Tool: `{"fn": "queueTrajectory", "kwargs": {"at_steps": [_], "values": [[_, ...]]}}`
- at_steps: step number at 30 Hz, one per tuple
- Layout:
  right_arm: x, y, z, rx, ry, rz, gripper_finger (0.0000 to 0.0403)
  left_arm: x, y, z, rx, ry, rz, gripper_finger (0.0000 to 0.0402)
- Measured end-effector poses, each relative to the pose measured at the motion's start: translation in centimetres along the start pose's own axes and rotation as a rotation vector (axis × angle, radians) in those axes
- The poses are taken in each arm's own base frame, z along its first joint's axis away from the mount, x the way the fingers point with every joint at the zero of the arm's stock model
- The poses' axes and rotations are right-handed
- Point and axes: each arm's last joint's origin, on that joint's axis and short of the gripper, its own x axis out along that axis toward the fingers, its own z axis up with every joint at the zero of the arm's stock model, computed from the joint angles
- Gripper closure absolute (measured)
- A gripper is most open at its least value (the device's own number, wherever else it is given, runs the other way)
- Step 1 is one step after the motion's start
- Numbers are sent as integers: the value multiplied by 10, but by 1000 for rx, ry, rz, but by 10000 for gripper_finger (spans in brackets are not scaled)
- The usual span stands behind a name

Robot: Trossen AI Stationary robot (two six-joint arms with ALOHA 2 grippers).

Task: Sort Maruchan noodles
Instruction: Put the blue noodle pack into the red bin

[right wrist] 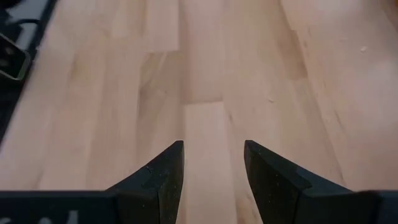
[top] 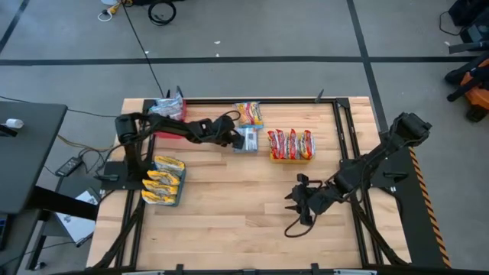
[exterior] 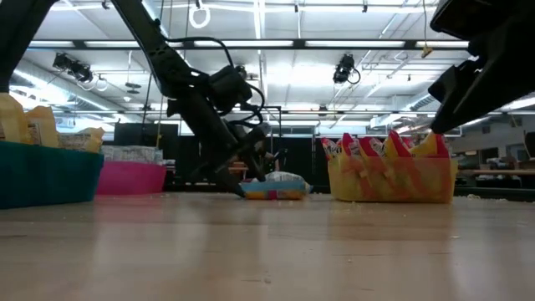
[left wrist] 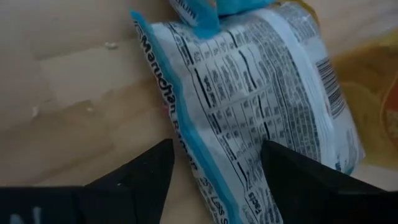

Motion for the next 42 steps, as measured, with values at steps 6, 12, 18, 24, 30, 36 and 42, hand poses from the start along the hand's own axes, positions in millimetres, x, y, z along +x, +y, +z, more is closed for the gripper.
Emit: {"fn": "queueTrajectory", "kwargs": {"at_steps": [6,12,18,24,30,36,42], "values": [[-1,3,-2,-14,-1,9,229,5,-9,-3,57,-57,-61,174],[-1,2,-1,-15,-16,-12,229,6,-13,-7,79,-121,-27,292],[-2,4,-2,-19,-15,-8,229,-2,-19,-1,143,-142,-69,387],[-5,9,-6,-43,-5,14,229,-67,-50,29,455,-185,-37,393],[-5,9,-7,-80,-13,-12,229,-160,-61,40,950,-125,397,395],[-4,5,-4,-99,-34,-62,229,-214,-27,33,1194,250,866,395],[-2,1,-2,-96,-41,-84,229,-222,15,37,1265,542,1127,395]]}}
